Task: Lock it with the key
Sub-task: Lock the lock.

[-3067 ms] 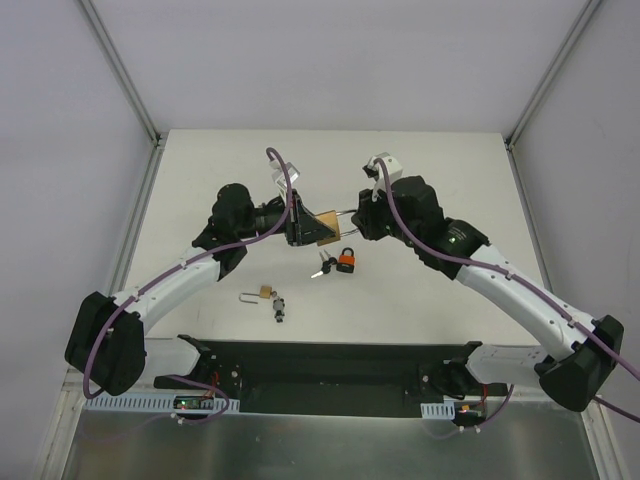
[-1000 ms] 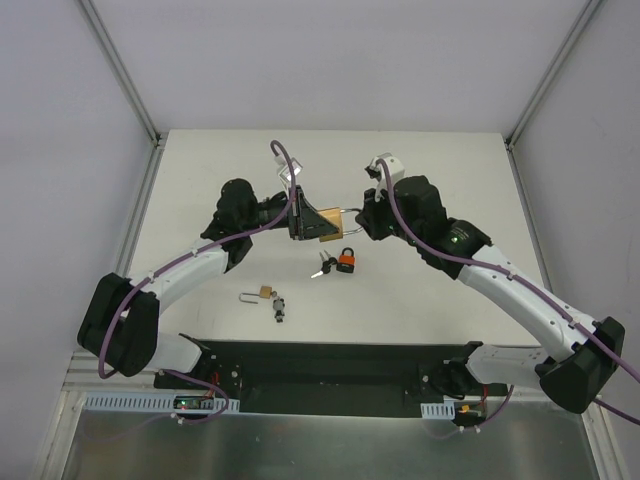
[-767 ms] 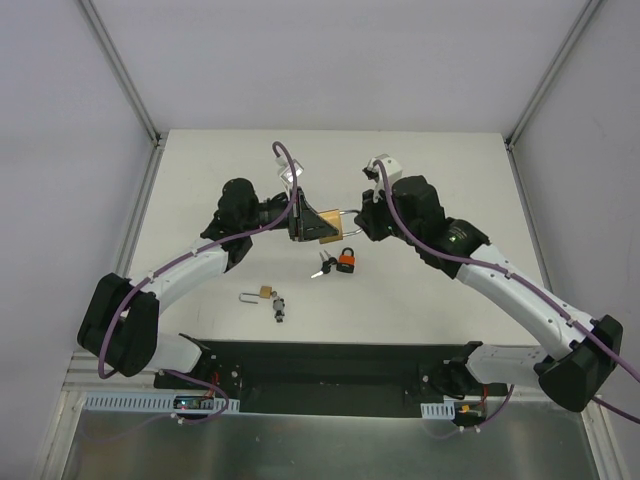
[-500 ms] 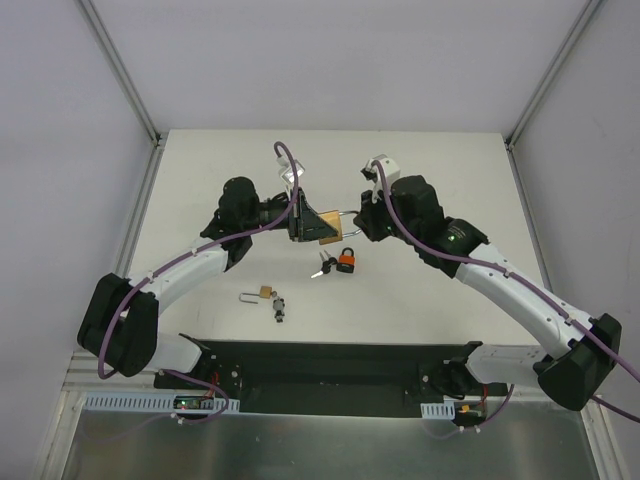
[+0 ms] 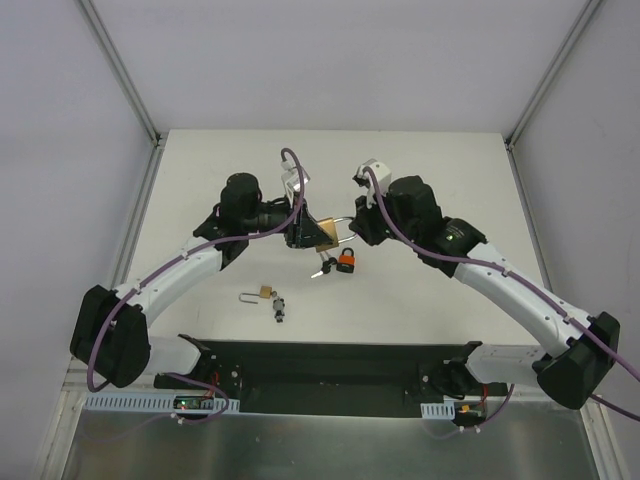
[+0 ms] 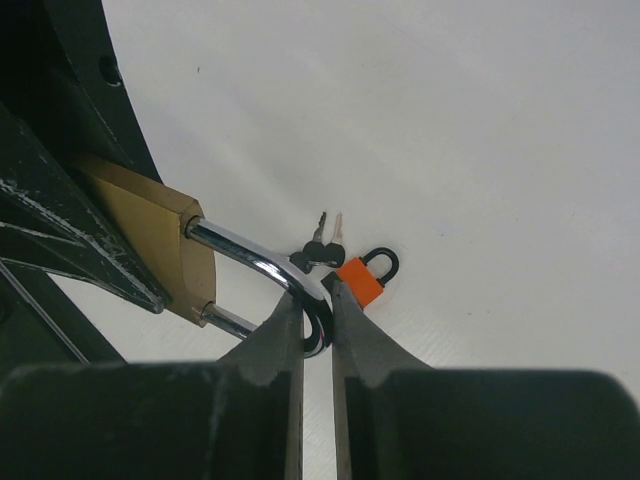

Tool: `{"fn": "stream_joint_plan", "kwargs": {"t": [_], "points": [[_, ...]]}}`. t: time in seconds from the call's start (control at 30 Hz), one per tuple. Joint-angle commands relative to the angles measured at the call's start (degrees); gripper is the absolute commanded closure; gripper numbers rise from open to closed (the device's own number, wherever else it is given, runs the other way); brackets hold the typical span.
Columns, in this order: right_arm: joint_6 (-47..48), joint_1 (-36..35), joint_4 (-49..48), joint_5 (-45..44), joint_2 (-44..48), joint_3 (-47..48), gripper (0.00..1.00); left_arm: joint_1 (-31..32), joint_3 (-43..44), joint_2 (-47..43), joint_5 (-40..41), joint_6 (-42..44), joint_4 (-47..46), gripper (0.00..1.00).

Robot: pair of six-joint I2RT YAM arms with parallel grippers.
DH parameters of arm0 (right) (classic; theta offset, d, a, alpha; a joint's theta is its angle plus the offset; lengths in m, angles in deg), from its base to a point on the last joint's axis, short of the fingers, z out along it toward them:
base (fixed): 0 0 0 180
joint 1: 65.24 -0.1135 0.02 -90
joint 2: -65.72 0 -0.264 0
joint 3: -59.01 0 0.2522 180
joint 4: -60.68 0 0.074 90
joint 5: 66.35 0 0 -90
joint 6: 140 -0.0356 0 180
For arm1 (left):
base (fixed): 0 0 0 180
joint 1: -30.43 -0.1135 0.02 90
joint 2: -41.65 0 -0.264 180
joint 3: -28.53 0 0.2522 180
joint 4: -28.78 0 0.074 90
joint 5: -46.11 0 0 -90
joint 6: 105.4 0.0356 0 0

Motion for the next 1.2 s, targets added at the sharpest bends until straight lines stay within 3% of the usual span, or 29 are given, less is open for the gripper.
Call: {"fn": "stream_joint_plan", "kwargs": {"t": [0.0, 0.23, 0.7, 1.17], "points": [[-4.2, -5.9, -9.8, 19.7, -1.1, 4.4, 0.99, 3.4, 5.7, -1.8, 6.4, 11.1, 1.8, 1.00], [-5.2, -6.5, -10.9, 21.0, -1.6, 5.0, 0.99, 3.4, 6.2, -1.1, 8.8, 11.7, 2.9, 1.00], [-11.6, -7.4, -20.6, 23.4, -0.7, 2.2, 0.99, 3.4, 1.9, -4.3, 13.1, 7.4, -9.9, 1.00], [-10.3, -8.0, -21.6, 23.6, 0.1, 1.4, 0.99, 3.4, 1.7, -5.8, 7.7, 7.3, -15.0, 1.00]]}}
